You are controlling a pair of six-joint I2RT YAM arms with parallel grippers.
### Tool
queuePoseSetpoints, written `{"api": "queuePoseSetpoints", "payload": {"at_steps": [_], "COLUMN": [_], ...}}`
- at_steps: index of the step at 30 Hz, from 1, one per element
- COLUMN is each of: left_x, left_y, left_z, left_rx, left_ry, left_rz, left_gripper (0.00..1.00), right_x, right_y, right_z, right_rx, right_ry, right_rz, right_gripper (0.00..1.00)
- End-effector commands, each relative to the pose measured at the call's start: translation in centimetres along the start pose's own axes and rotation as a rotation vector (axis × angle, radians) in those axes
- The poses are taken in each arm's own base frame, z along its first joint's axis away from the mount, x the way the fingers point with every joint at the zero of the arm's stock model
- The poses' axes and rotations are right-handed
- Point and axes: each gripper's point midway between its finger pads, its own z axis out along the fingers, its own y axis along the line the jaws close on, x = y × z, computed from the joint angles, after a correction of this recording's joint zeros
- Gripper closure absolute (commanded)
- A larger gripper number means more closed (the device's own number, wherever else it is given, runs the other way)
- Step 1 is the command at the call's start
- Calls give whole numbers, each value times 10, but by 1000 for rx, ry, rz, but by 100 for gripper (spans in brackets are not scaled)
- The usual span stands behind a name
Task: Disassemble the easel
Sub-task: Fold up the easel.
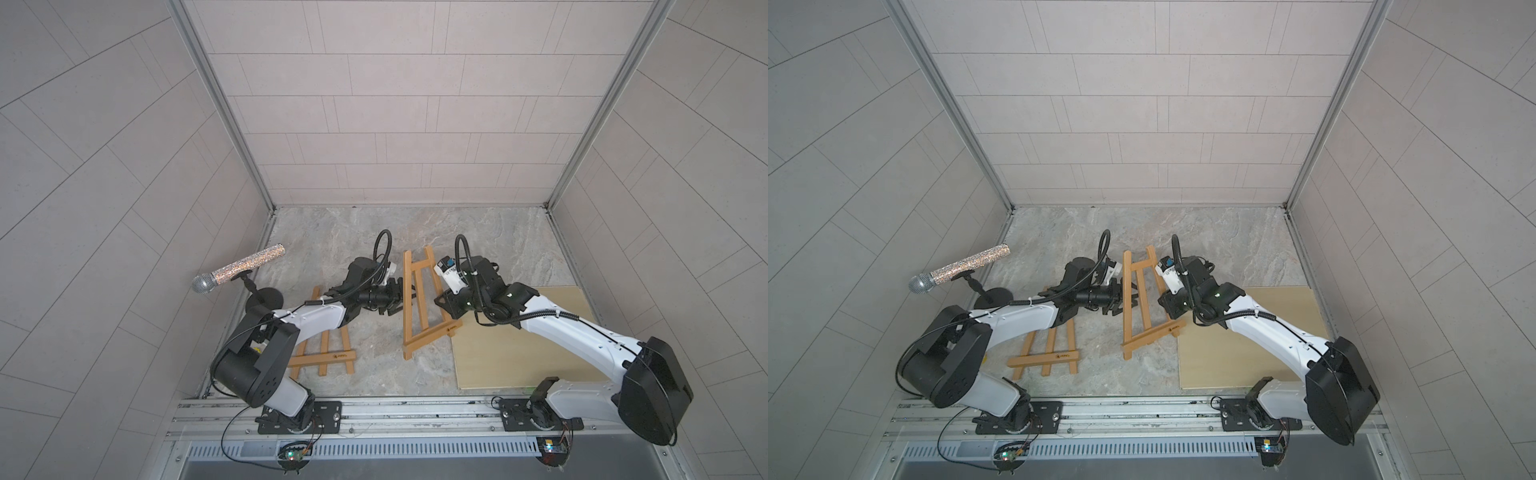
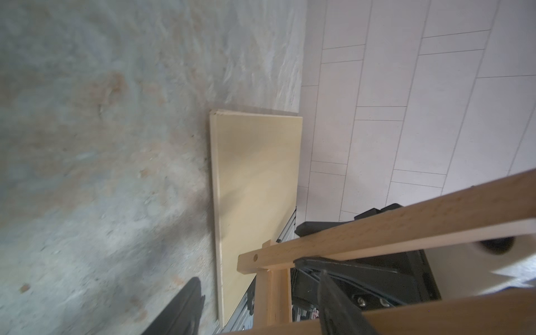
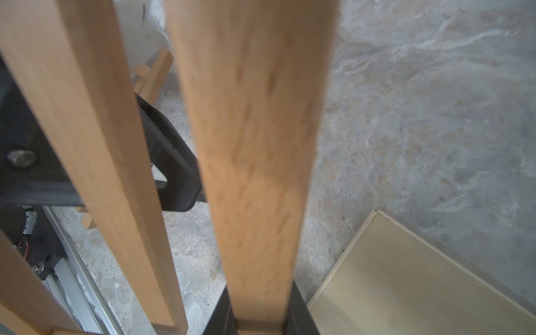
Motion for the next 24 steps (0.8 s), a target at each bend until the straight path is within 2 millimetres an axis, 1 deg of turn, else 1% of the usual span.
{"api": "queuePoseSetpoints", "payload": {"at_steps": [1,6,9,13,15,17,19,22,24], "left_x": [17,31,36,40,40,37,33,27,22], "left_y": [1,31,47,68,80,93,100,108,109], "left_z": [-5,-7,-7,-9,-17,-29,-41,-58,-67], "left_rx": [-2,-90,-131,-206,-269,-340,-385,-445,-480], "left_ry": [31,59,70,74,64,39,13,-21,-42], "left_rz": [25,2,-21,-43,-56,-73,-88,-104,-104], "left_gripper": [34,34,34,34,33,32,30,28,27], "right_x": [-12,12,28,40,41,41,42,43,45], "right_y": [6,12,11,5,4,4,5,6,5], "right_z": [8,31,43,53,56,58,60,63,65], "right_rx": [15,37,57,81,83,79,72,68,70], "right_ry": [-63,25,89,123,130,130,131,138,146], "right_rz": [56,87,101,125,128,135,141,149,152], "right_gripper": [100,100,100,100,100,100,100,100,100]}}
